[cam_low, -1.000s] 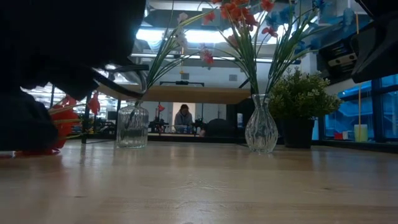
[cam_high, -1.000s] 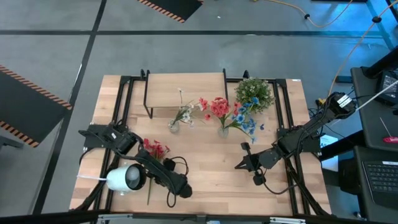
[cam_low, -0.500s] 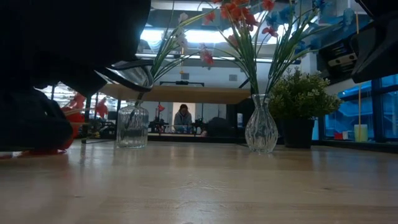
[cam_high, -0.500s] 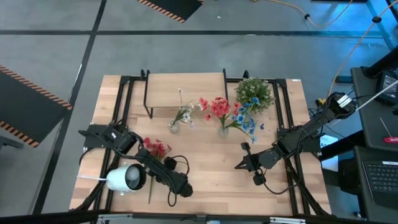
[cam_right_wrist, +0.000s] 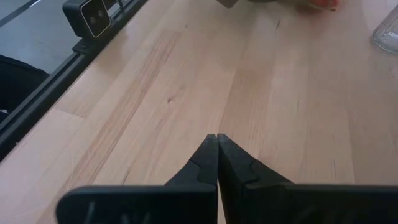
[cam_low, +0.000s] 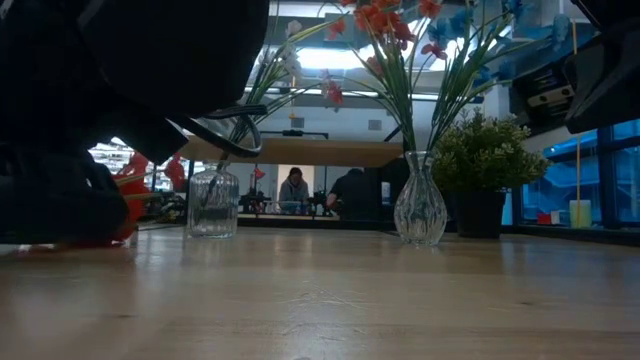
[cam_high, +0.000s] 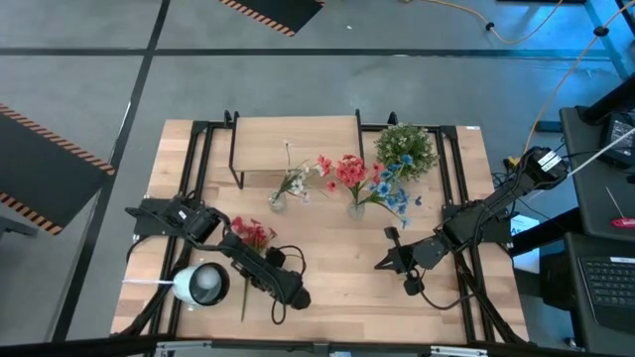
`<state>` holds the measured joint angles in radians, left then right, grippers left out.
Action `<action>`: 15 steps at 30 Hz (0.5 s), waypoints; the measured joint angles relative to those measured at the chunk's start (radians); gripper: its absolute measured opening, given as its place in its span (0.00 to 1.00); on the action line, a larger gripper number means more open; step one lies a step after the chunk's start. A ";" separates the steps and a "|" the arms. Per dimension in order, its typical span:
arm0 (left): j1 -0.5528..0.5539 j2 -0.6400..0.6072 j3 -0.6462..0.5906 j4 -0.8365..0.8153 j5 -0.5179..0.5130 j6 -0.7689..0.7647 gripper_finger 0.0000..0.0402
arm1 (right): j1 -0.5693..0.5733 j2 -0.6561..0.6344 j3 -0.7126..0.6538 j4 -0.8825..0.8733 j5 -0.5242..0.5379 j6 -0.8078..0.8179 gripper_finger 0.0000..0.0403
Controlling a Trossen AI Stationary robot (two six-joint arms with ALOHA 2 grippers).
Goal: Pick and place flowers into a vace then onto a shelf
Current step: Put the red flowers into the left transparent vase
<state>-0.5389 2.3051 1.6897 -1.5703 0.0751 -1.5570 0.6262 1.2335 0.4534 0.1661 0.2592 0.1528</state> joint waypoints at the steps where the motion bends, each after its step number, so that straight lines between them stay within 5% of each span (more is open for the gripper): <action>1: -0.002 0.000 0.000 0.000 0.008 0.000 0.36 | 0.000 0.000 0.000 0.000 0.000 0.000 0.00; 9: -0.010 0.000 0.000 0.000 0.020 0.000 0.34 | 0.000 0.000 0.000 -0.001 0.000 0.000 0.00; 15: -0.011 0.000 0.000 0.000 0.003 0.003 0.23 | 0.000 0.000 0.000 -0.001 0.000 0.000 0.00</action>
<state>-0.5500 2.3047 1.6897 -1.5707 0.0783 -1.5535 0.6258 1.2331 0.4536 0.1650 0.2592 0.1526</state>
